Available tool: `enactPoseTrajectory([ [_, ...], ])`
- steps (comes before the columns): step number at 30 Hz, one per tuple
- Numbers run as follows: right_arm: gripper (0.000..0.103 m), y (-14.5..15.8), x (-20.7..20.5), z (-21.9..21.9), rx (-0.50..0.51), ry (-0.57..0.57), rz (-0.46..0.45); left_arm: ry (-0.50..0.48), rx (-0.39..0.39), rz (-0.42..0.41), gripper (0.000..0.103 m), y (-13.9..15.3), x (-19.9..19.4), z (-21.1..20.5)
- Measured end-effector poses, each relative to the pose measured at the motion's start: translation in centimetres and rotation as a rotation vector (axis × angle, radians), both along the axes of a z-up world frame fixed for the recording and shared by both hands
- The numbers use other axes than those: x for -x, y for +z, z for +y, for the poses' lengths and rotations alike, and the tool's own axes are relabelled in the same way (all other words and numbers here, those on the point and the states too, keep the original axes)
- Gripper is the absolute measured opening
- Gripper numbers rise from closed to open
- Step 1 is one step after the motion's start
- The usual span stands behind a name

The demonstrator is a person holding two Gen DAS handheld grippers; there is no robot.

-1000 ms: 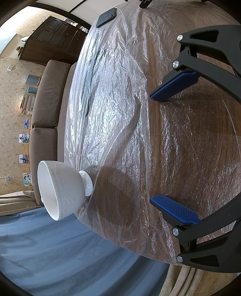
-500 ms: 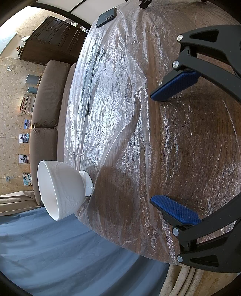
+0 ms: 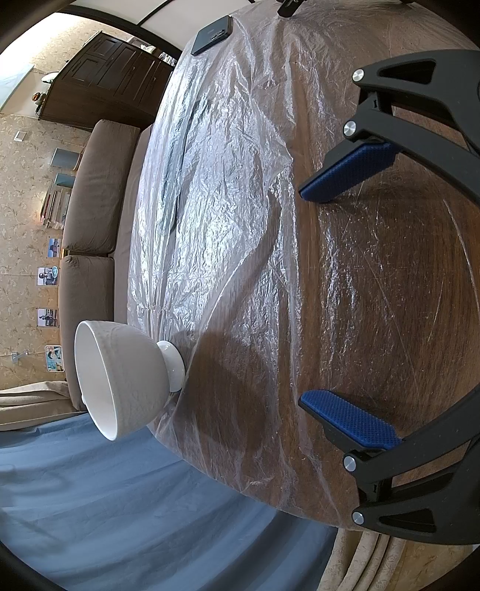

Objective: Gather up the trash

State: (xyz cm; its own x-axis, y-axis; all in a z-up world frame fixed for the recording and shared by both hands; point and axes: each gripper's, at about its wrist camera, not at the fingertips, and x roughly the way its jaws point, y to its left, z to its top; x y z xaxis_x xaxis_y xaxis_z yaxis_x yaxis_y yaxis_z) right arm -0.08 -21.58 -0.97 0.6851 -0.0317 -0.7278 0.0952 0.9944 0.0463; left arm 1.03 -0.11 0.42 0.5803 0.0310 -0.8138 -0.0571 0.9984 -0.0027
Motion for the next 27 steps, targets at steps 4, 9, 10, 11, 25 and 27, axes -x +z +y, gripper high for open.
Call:
enactPoseTrajectory([
  [4, 0.099, 0.01, -0.04, 0.05, 0.000, 0.000, 0.000, 0.000, 0.000, 0.000, 0.102, 0.03, -0.08, -0.06],
  [9, 0.099, 0.04, -0.01, 0.01, 0.000, 0.000, 0.000, 0.000, 0.000, 0.000, 0.102, 0.06, -0.09, -0.07],
  [10, 0.099, 0.02, -0.04, 0.06, 0.000, 0.000, 0.000, 0.000, 0.000, 0.000, 0.102, 0.01, -0.03, -0.02],
  [11, 0.099, 0.03, -0.01, 0.00, 0.000, 0.000, 0.000, 0.001, 0.000, 0.000, 0.102, 0.08, -0.11, -0.10],
  [25, 0.099, 0.04, 0.00, 0.01, -0.001, 0.000, 0.000, 0.000, 0.001, 0.000, 0.102, 0.07, -0.13, -0.10],
  [27, 0.099, -0.02, -0.06, 0.10, -0.001, 0.000, 0.000, 0.000, 0.002, 0.000, 0.102, 0.04, -0.11, -0.08],
])
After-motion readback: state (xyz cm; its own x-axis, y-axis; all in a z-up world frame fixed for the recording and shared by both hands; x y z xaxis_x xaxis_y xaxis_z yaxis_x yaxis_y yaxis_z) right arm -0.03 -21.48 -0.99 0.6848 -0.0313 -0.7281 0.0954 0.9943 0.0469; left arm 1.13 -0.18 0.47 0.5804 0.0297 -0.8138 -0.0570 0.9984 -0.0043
